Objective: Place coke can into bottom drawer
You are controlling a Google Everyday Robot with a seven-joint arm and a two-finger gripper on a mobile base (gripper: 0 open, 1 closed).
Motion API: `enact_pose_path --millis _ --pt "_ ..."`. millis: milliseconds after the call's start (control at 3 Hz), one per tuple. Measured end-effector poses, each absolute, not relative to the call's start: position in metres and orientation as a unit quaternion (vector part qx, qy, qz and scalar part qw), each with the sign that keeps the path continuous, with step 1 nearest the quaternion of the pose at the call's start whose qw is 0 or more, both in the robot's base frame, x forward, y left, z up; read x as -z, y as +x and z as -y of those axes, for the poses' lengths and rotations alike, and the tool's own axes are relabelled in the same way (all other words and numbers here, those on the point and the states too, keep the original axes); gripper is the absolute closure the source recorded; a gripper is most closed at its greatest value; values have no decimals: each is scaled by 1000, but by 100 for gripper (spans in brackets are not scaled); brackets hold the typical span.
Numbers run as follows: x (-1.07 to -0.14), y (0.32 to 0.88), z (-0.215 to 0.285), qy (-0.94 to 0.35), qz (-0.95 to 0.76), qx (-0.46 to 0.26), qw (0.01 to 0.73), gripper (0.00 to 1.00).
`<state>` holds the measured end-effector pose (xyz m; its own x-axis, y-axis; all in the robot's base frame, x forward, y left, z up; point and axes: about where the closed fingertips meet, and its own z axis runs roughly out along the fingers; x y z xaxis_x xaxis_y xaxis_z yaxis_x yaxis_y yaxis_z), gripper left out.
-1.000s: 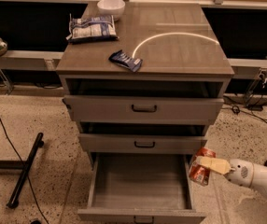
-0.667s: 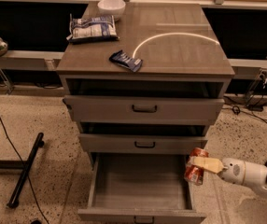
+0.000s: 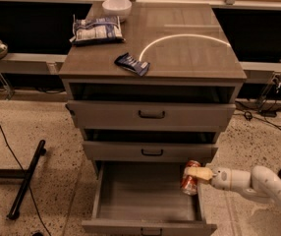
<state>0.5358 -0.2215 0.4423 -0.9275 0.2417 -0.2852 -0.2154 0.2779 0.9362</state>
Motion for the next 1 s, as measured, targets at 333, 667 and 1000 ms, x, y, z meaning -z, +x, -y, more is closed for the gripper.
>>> enact_pose_path --millis 333,667,1000 --pt "-353 560 203 40 -784 -603 141 100" --pt "-302 567 197 68 -787 -603 114 100" --pt "-266 571 186 79 -793 -596 97 100"
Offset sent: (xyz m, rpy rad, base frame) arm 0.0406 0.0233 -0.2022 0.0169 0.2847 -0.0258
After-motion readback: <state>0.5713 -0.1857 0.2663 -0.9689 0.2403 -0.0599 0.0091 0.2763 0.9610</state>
